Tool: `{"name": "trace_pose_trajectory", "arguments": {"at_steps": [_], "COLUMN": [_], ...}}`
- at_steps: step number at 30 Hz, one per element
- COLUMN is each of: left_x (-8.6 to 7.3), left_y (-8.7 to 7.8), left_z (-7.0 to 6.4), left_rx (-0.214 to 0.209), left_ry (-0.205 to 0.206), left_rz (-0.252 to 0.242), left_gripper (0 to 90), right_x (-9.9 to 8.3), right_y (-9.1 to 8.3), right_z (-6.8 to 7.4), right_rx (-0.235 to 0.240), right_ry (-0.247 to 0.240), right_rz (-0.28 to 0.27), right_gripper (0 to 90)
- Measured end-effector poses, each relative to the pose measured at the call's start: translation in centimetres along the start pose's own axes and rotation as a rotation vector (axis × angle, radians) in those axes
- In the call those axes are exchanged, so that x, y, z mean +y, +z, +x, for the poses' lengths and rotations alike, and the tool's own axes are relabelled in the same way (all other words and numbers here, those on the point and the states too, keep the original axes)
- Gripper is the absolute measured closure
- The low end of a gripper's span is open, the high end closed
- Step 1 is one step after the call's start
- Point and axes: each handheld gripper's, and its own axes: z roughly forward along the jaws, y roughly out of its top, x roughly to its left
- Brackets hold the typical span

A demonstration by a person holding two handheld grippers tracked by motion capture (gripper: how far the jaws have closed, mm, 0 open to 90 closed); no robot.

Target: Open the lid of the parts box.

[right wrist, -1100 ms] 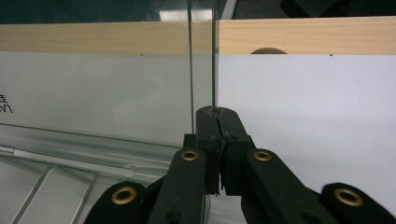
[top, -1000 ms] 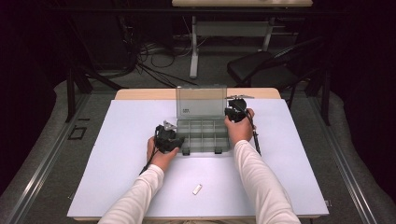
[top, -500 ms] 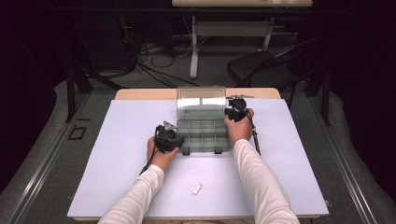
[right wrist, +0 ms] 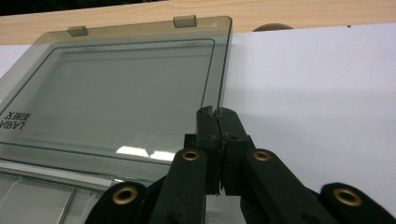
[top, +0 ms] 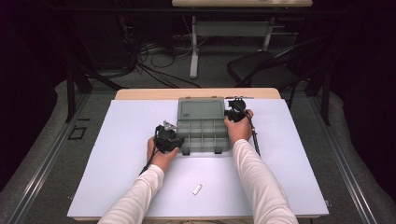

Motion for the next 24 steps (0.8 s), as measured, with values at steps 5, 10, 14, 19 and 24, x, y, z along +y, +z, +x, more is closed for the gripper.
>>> {"name": "trace_pose_trajectory", "arguments": {"at_steps": [5,10,14,19,24], "left_x": [0.0,0.0,0.0,0.0,-0.1], "left_y": [-0.1,-0.1,-0.1,-0.1,-0.1], "left_z": [0.0,0.0,0.0,-0.2,-0.2], "left_rx": [-0.005,-0.005,-0.006,0.004,0.009], "left_ry": [0.002,0.002,0.0,-0.013,-0.028], "left_rz": [0.007,0.006,0.007,0.005,0.002], "left_gripper": [58.5,58.5,58.5,59.2,60.0], "right_x": [-0.1,-0.1,-0.1,0.0,0.1], "right_y": [0.1,0.1,0.1,-0.3,-2.0], "right_z": [-0.1,0.0,0.0,0.1,0.7], "right_rx": [0.003,-0.004,-0.003,0.018,0.053], "right_ry": [0.005,0.005,-0.002,-0.044,-0.134], "right_rz": [0.005,0.002,0.002,-0.014,-0.049], "right_gripper": [89.3,89.3,88.6,79.9,73.7]}}
